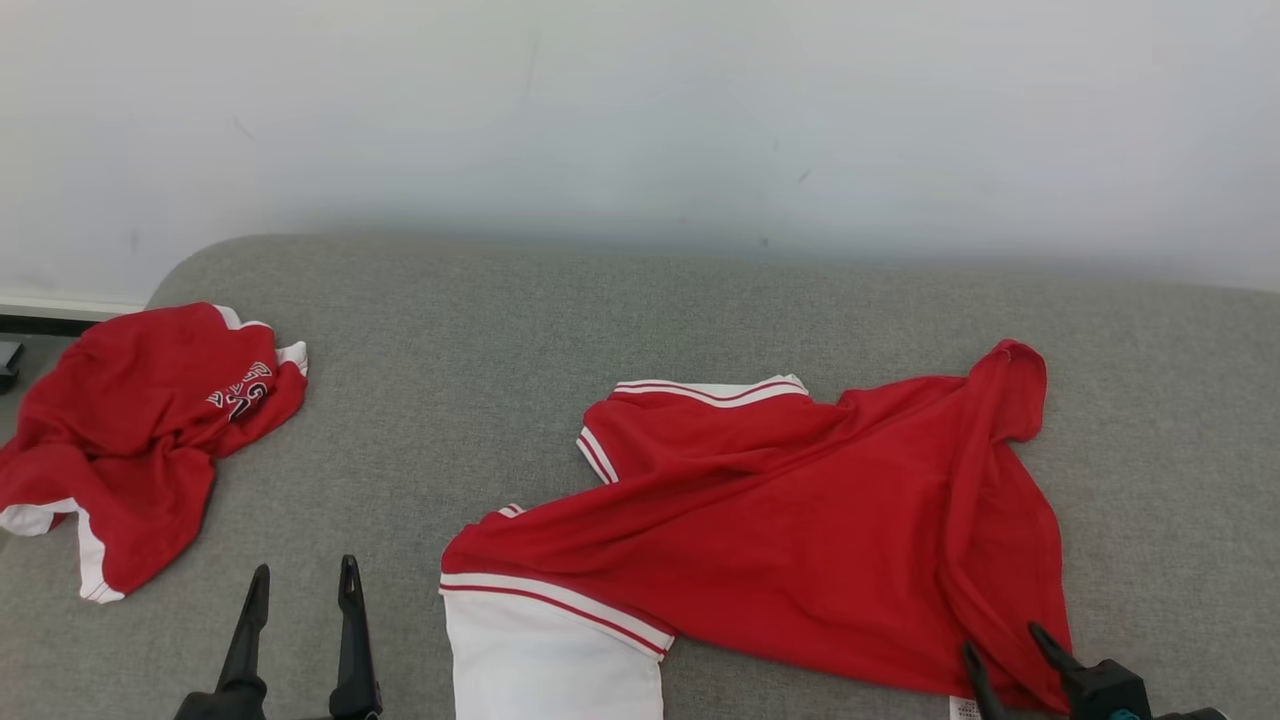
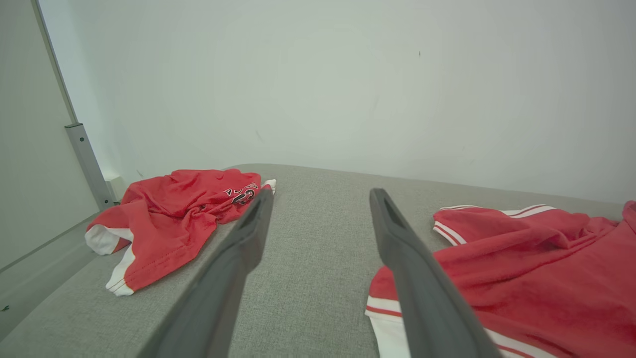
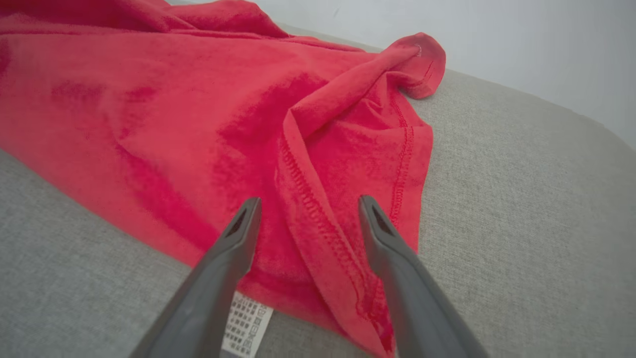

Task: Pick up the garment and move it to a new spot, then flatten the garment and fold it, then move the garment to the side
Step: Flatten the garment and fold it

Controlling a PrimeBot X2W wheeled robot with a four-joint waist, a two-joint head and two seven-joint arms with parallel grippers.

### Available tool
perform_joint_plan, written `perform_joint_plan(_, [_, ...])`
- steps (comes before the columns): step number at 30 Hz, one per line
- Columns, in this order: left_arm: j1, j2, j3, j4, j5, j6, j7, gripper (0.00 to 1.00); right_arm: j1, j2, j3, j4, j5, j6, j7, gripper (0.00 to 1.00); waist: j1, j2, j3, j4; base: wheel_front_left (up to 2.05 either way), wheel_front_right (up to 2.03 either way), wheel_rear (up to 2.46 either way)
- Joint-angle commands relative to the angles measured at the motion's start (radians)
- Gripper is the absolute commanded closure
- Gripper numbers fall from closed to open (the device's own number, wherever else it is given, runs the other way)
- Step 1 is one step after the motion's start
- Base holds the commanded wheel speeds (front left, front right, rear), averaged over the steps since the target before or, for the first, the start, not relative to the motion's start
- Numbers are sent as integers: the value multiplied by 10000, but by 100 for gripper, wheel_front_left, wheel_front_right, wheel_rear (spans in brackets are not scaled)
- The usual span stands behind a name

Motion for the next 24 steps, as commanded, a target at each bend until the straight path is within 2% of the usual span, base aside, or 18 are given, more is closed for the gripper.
perform_joint_plan(1, [141,-34,-10,39,99,-18,-32,0,-87,-33,-4,174,-143,-24,-27,19,0,0,31,11,0,0,0])
perform_joint_plan(3, [106,-41,-9,50,88,-21,-32,0,-188,-77,75,419,-340,-24,-43,55,0,0,72,3,0,0,0])
perform_joint_plan(5, [82,-52,10,54,87,-28,-32,0,-336,-39,94,558,-418,-24,-84,75,0,0,104,-25,0,0,0])
perform_joint_plan(6, [67,-57,20,57,94,-34,-32,0,-417,3,7,571,-420,-24,-106,81,0,0,116,-44,0,0,0])
perform_joint_plan(7, [49,-62,25,55,106,-31,-32,0,-472,33,-111,564,-399,-24,-126,100,0,0,126,-72,0,0,0])
perform_joint_plan(11, [6,-76,30,55,126,-33,-32,0,-532,235,-649,410,8,-24,-182,100,0,0,135,-177,0,0,0])
perform_joint_plan(16, [-14,-90,-71,209,20,-86,-32,0,-537,617,-1784,478,2499,-24,-154,100,0,0,150,-317,0,0,0])
perform_joint_plan(19, [-48,-94,-140,326,-65,-95,-32,0,-593,501,-1398,526,3956,-24,397,100,0,0,167,-406,0,0,0])
perform_joint_plan(20, [-39,-96,-169,389,-90,-117,-32,0,-629,397,-1354,463,4360,-24,388,98,0,0,170,-434,0,0,0])
perform_joint_plan(21, [-53,-95,-200,438,-94,-132,-32,0,-655,233,-1295,384,4554,-24,291,66,0,0,174,-453,0,0,0])
perform_joint_plan(22, [-73,-97,-220,488,-111,-145,-32,0,-643,134,-1184,350,4727,-24,219,0,0,0,171,-470,0,0,0])
perform_joint_plan(24, [-77,-99,-263,604,-167,-177,-32,0,-558,37,-867,232,4879,-24,66,0,0,0,147,-504,0,0,0])
